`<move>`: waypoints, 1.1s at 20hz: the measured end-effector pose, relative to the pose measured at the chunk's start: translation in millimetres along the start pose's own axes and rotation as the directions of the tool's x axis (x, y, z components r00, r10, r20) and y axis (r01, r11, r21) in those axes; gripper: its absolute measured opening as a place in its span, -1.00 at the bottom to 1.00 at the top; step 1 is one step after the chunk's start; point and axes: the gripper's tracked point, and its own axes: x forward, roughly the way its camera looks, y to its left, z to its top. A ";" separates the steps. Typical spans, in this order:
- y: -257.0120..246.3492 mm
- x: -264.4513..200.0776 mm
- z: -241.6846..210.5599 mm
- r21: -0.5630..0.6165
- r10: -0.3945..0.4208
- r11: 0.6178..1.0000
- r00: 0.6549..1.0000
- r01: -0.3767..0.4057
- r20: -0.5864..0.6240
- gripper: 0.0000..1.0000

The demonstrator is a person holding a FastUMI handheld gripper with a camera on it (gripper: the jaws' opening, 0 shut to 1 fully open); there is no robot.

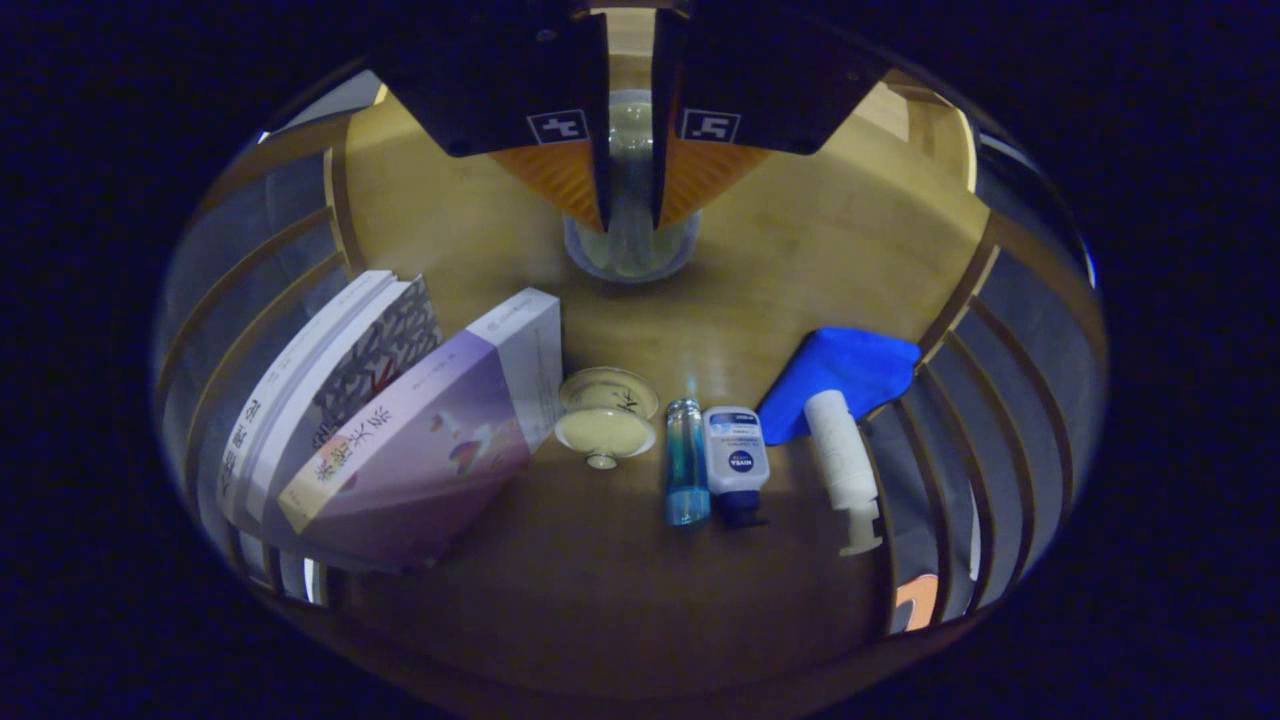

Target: Pull open the drawer, take out the items inside it, and place them on the countertop above the cabinet.

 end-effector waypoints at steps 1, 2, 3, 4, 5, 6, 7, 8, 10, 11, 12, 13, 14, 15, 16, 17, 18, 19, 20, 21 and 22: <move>3.1 -0.8 0.6 -0.010 0.002 1.000 1.000 -0.002 0.006 -0.48; 3.6 -4.4 1.6 -0.012 -0.002 1.000 1.000 0.002 0.019 -0.36; 4.4 -11.0 3.9 -0.019 -0.005 1.000 0.999 0.006 0.041 -0.24; 5.1 -19.1 9.4 -0.028 -0.008 1.000 0.997 0.011 0.075 -0.12; 6.2 -25.4 9.0 -0.040 -0.008 0.999 0.995 0.011 0.099 0.00; 8.1 -36.2 11.3 -0.045 -0.005 0.999 0.990 0.011 0.138 0.12; 13.2 -46.6 9.2 -0.043 0.017 0.999 0.987 -0.011 0.157 0.28; 18.9 -57.9 5.4 -0.034 0.037 0.999 0.984 -0.032 0.174 0.35; 27.9 -75.0 -7.2 -0.028 0.076 0.997 0.978 -0.072 0.196 0.64; 31.3 -84.4 -14.5 -0.038 0.093 0.996 0.974 -0.087 0.208 0.67; 34.2 -92.1 -22.6 -0.046 0.101 0.995 0.971 -0.094 0.217 0.69; 40.0 -99.9 -33.0 -0.059 0.120 0.992 0.967 -0.110 0.223 0.71; 43.6 -107.0 -41.5 -0.060 0.131 0.991 0.965 -0.120 0.229 0.73; 46.7 -114.3 -51.9 -0.061 0.147 0.989 0.961 -0.136 0.233 0.75; 50.2 -122.4 -60.2 -0.053 0.161 0.987 0.957 -0.153 0.242 0.76; 54.1 -130.8 -68.7 -0.049 0.176 0.984 0.951 -0.170 0.252 0.77; 55.7 -140.9 -75.9 -0.045 0.186 0.983 0.945 -0.180 0.269 0.76; 59.1 -150.5 -83.9 -0.050 0.199 0.980 0.937 -0.192 0.288 0.78; 62.0 -161.9 -89.9 -0.059 0.211 0.978 0.924 -0.202 0.318 0.78; 64.9 -170.8 -97.5 -0.068 0.219 0.976 0.912 -0.208 0.347 0.80; 67.9 -180.4 -105.8 -0.073 0.225 0.974 0.899 -0.213 0.375 0.82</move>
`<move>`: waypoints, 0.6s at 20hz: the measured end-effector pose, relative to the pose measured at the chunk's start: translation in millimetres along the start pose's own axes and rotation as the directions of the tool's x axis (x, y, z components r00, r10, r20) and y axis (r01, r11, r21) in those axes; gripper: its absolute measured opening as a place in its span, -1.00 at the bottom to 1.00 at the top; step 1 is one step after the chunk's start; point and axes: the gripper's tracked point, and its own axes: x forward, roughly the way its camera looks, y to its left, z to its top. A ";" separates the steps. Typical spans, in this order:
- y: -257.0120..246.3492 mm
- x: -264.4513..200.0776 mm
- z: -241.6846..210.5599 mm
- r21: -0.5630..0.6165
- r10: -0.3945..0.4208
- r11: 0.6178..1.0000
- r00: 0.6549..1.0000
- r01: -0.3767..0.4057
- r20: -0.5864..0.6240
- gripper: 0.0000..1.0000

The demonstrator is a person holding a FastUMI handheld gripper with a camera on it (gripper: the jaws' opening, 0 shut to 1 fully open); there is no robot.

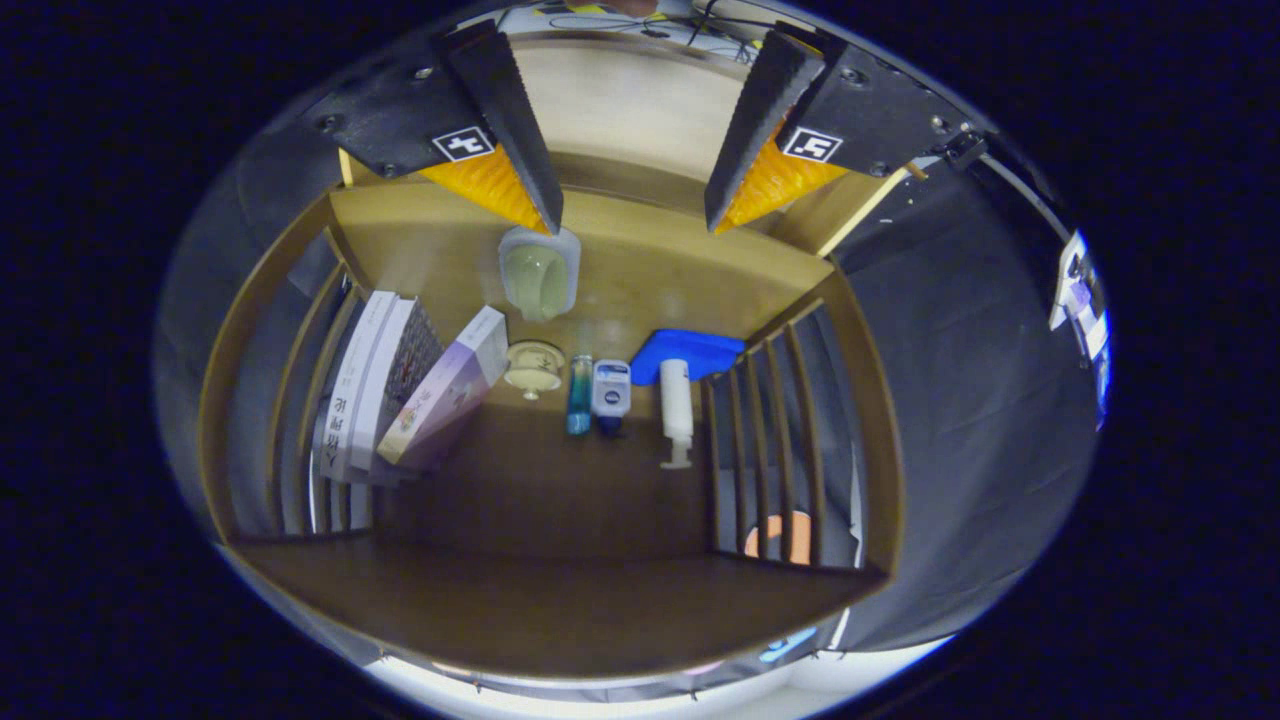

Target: Pull open the drawer, take out the items inside it, and place them on the countertop above the cabinet.

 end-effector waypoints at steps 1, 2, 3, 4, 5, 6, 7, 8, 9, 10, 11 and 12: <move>5.7 -11.2 -8.0 -0.005 0.004 1.000 1.000 -0.004 0.020 0.84; 7.4 -20.2 -15.1 -0.005 -0.002 1.000 0.999 0.002 0.045 0.84; 8.7 -29.8 -25.5 -0.009 -0.013 1.000 0.998 0.013 0.069 0.85; 9.4 -36.8 -35.1 -0.008 -0.029 1.000 0.996 0.030 0.090 0.85; 11.1 -42.7 -47.2 -0.012 -0.037 0.999 0.994 0.038 0.099 0.85; 12.7 -47.3 -58.7 -0.004 -0.049 0.999 0.993 0.050 0.108 0.85; 15.8 -51.7 -70.4 -0.001 -0.051 0.999 0.992 0.051 0.115 0.85; 17.7 -54.7 -82.9 0.008 -0.059 0.998 0.991 0.059 0.119 0.85; 21.5 -57.5 -97.2 0.010 -0.060 0.998 0.992 0.059 0.112 0.84; 24.4 -59.8 -111.0 0.011 -0.070 0.998 0.992 0.069 0.105 0.84; 26.4 -61.8 -122.1 0.005 -0.077 0.997 0.991 0.077 0.108 0.85; 26.1 -63.0 -132.9 0.001 -0.096 0.995 0.990 0.097 0.107 0.85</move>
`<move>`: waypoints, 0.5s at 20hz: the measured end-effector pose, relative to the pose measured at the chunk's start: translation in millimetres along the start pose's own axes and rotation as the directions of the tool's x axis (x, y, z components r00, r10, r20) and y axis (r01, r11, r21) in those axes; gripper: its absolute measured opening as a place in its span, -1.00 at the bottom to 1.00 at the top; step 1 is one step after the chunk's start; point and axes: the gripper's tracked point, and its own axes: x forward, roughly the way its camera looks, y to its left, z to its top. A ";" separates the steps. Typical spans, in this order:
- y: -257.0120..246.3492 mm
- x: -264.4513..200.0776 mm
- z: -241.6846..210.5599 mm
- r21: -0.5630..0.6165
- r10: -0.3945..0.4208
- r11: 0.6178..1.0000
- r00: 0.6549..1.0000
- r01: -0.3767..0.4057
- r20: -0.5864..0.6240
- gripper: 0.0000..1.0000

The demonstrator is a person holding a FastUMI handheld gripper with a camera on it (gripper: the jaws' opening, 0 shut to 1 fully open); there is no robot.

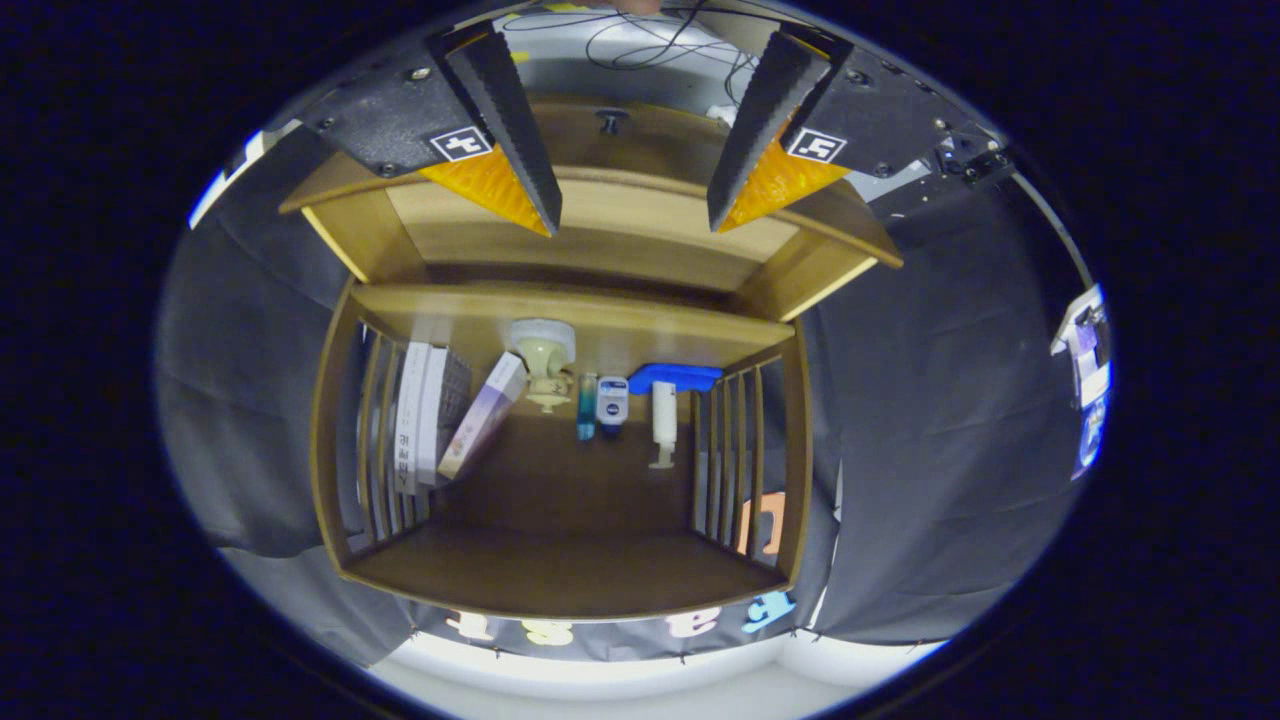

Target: Pull open the drawer, take out the items inside it, and place them on the countertop above the cabinet.

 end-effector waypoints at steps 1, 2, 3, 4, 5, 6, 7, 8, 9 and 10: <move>-1.2 -2.3 -10.0 0.005 -0.022 1.000 1.000 0.022 0.001 0.85; 1.1 -1.9 -20.5 0.009 -0.029 1.000 1.000 0.029 -0.001 0.85; 1.8 0.6 -32.6 0.015 -0.038 0.999 0.999 0.038 -0.019 0.85; 1.2 4.5 -43.0 0.023 -0.042 0.999 0.998 0.043 -0.035 0.85; -0.9 9.2 -55.6 0.034 -0.055 0.998 0.997 0.057 -0.058 0.85; -3.3 13.6 -69.3 0.045 -0.066 0.997 0.994 0.070 -0.088 0.85; -5.0 16.7 -80.4 0.060 -0.074 0.995 0.991 0.081 -0.107 0.85; -5.0 19.8 -87.7 0.078 -0.076 0.993 0.990 0.085 -0.121 0.85; -5.8 23.0 -91.7 0.089 -0.079 0.992 0.990 0.090 -0.116 0.85; -8.2 25.5 -90.9 0.088 -0.091 0.991 0.991 0.101 -0.102 0.85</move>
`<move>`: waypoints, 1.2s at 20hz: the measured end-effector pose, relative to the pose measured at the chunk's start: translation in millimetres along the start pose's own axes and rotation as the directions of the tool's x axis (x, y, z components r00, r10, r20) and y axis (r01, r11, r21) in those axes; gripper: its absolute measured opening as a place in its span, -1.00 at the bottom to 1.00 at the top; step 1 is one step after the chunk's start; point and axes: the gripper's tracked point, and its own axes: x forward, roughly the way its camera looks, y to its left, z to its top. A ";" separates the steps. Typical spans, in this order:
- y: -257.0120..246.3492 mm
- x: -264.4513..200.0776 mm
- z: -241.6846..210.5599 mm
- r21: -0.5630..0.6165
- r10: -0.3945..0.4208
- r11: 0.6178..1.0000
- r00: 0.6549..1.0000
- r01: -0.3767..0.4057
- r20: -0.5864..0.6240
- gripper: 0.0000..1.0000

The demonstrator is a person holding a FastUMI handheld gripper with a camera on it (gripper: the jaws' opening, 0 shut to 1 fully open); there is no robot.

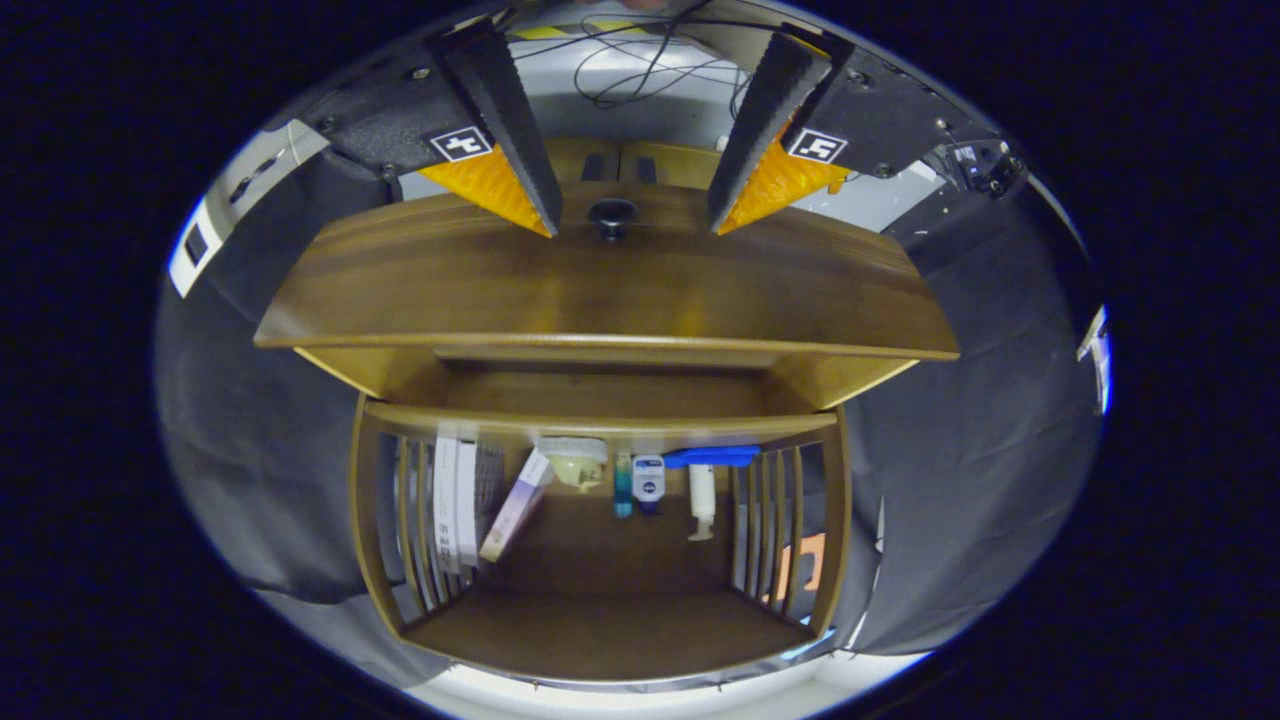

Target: Pull open the drawer, take out the items inside it, and place them on the countertop above the cabinet.

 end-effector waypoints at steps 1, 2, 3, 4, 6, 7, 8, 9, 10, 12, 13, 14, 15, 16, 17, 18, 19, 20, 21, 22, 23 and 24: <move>-2.3 1.9 4.9 -0.006 -0.010 1.000 1.000 0.010 0.026 0.85; -3.3 3.7 10.7 -0.015 -0.020 1.000 0.998 0.021 0.056 0.85; -2.3 4.2 13.7 -0.024 -0.025 0.999 0.997 0.027 0.076 0.85; -1.3 7.7 15.1 -0.029 -0.029 0.999 0.996 0.032 0.086 0.85; 0.0 9.8 13.7 -0.026 -0.036 0.999 0.996 0.038 0.088 0.85; 0.7 12.8 14.8 -0.021 -0.046 0.999 0.995 0.047 0.087 0.85; 0.8 12.3 14.9 -0.012 -0.054 0.998 0.994 0.056 0.099 0.85; 1.2 12.9 15.0 -0.015 -0.066 0.998 0.993 0.067 0.100 0.85; 1.1 14.4 15.6 -0.022 -0.076 0.997 0.991 0.079 0.107 0.85; 0.5 15.0 16.6 -0.027 -0.092 0.995 0.990 0.095 0.111 0.85; 1.2 15.8 16.3 -0.025 -0.093 0.995 0.989 0.097 0.113 0.85; 2.0 16.6 18.2 -0.022 -0.092 0.995 0.989 0.095 0.113 0.85; 1.7 18.3 19.8 -0.021 -0.090 0.996 0.989 0.092 0.114 0.85; 2.0 20.8 22.8 -0.012 -0.083 0.996 0.990 0.085 0.113 0.85; 3.6 23.1 25.4 -0.001 -0.073 0.997 0.991 0.074 0.116 0.85; 3.4 26.3 31.9 0.005 -0.072 0.997 0.990 0.072 0.124 0.84; 0.9 34.4 37.9 0.010 -0.073 0.997 0.989 0.072 0.126 0.84; 1.3 40.6 38.3 0.017 -0.073 0.997 0.991 0.072 0.114 0.84; 1.2 47.7 44.6 0.010 -0.077 0.997 0.988 0.076 0.131 0.84; 0.0 53.8 43.8 0.004 -0.082 0.997 0.989 0.082 0.119 0.84; 0.5 56.1 46.7 0.002 -0.084 0.996 0.988 0.084 0.127 0.85; 1.1 60.2 47.1 0.001 -0.082 0.997 0.989 0.083 0.124 0.84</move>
